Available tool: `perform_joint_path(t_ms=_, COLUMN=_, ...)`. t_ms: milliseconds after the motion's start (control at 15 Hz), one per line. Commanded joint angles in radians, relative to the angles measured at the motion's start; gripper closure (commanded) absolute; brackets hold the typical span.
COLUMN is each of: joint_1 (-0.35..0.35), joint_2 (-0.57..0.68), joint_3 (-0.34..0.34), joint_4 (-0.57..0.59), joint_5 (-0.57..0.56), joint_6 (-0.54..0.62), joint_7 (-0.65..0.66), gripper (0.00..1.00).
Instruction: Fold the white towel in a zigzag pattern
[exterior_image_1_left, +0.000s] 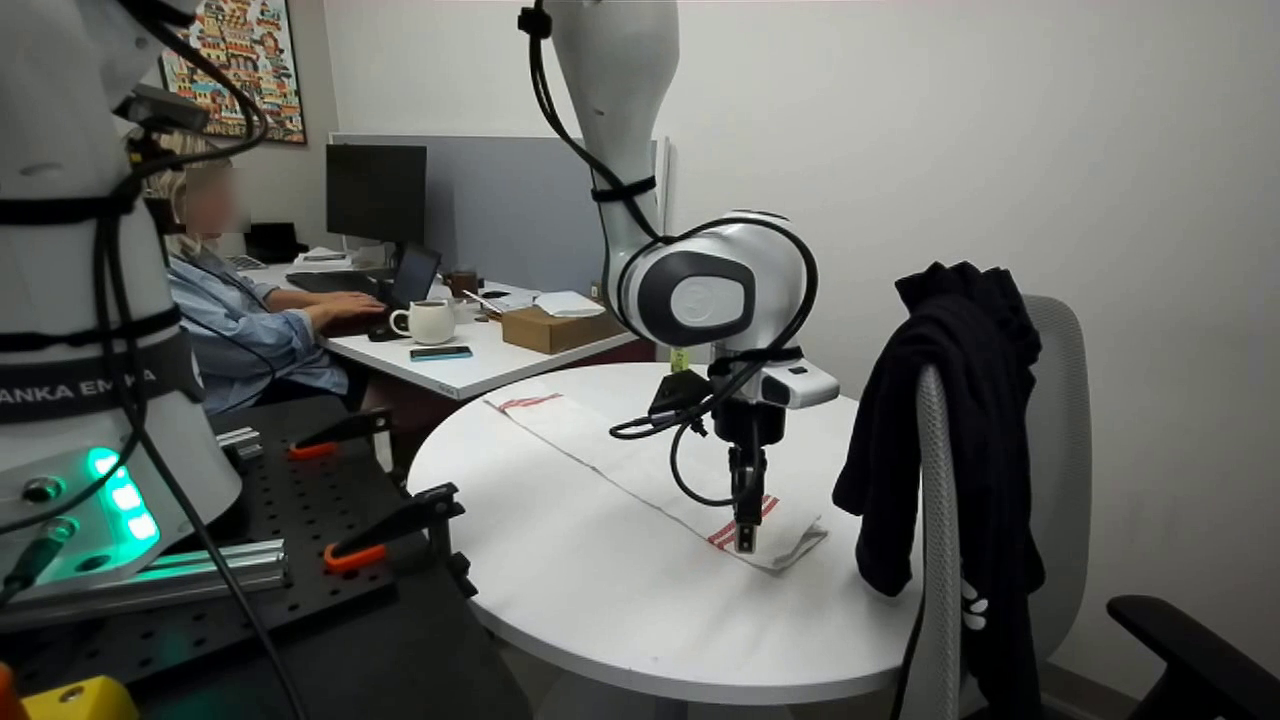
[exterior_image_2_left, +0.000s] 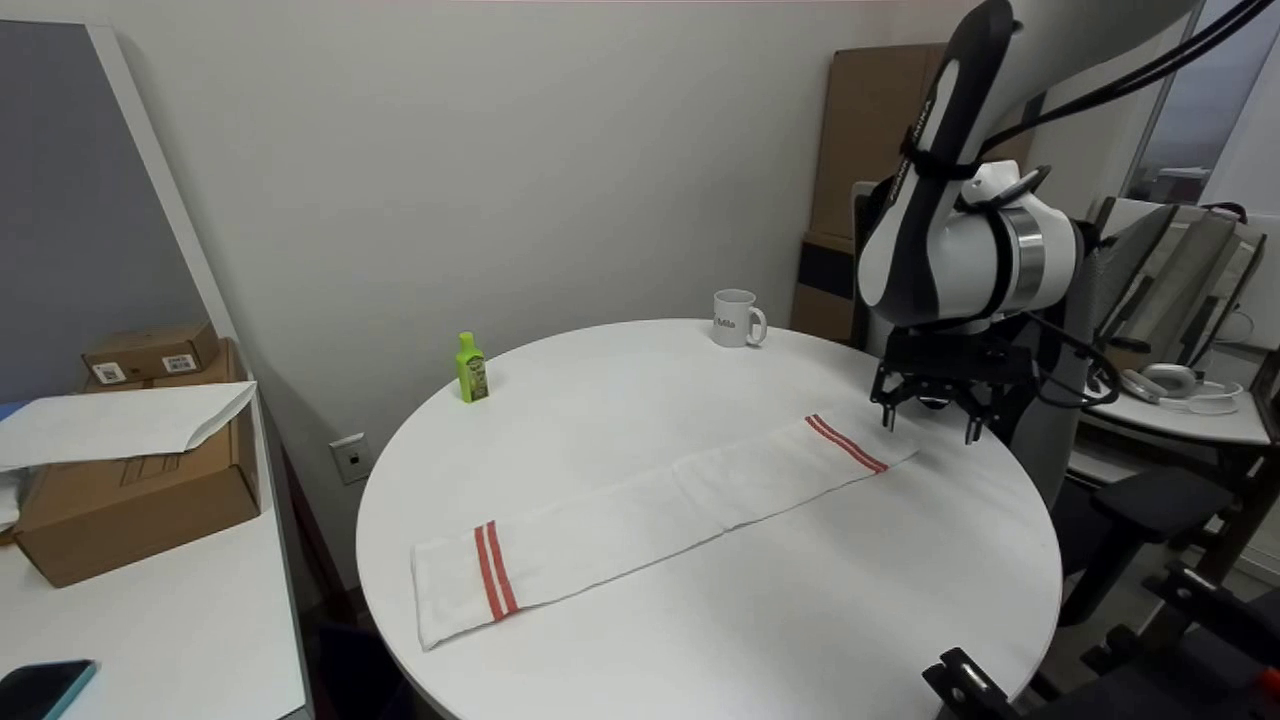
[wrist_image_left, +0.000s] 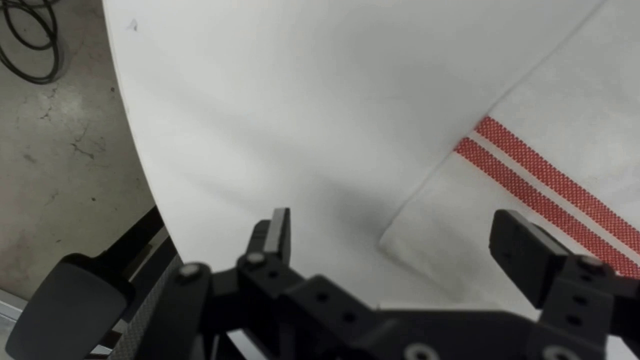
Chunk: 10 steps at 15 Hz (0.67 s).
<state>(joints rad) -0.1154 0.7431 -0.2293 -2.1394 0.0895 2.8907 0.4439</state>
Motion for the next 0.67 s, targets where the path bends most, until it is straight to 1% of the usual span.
perform_joint_path(t_ms=0, joint_1=-0.024, joint_2=0.026, joint_3=0.006, joint_4=0.044, joint_5=0.044, joint_6=0.037, joint_7=-0.063, gripper=0.00)
perform_joint_path(t_ms=267, joint_1=-0.040, joint_2=0.059, joint_3=0.005, joint_4=0.084, joint_5=0.047, joint_6=0.038, joint_7=-0.084, gripper=0.00)
perform_joint_path(t_ms=600, joint_1=-0.089, joint_2=0.120, joint_3=0.029, joint_4=0.121, joint_5=0.063, joint_6=0.044, joint_7=-0.113, gripper=0.00)
